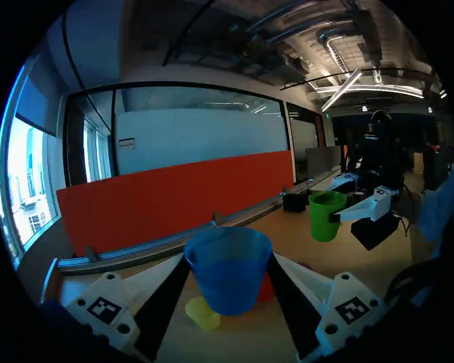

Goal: Pour water

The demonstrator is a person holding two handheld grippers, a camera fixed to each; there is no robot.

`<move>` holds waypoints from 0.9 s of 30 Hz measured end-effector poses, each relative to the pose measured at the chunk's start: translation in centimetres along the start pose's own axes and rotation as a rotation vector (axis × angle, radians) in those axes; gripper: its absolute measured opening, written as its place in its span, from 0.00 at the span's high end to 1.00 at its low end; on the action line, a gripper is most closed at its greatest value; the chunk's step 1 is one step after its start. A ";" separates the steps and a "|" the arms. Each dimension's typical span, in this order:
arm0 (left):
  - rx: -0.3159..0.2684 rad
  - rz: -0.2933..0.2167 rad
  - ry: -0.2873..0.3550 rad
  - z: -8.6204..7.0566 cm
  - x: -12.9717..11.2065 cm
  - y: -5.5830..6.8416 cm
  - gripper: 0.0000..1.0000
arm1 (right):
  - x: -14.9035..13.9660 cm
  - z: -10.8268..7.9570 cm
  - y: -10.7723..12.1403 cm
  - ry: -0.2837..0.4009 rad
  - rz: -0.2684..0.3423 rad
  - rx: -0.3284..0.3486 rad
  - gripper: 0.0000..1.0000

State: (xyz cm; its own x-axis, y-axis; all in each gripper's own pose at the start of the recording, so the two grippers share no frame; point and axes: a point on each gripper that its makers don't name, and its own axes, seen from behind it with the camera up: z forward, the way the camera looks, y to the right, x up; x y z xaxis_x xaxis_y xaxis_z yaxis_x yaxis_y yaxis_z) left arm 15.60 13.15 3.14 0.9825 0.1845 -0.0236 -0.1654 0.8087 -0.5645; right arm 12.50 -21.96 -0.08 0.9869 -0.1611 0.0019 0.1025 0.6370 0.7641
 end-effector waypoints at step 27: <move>0.059 0.321 0.105 -0.9 7.6 1.4 0.14 | 0.0 2.2 -3.5 0.017 -0.009 0.097 0.09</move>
State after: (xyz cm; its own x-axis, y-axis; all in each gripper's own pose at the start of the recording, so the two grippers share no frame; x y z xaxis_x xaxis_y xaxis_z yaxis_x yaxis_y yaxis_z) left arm 22.89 15.16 1.43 0.8822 0.3792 -0.2790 -0.4696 0.7502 -0.4655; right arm 11.90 -25.82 -1.32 0.9881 -0.1531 -0.0159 0.0999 0.5590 0.8231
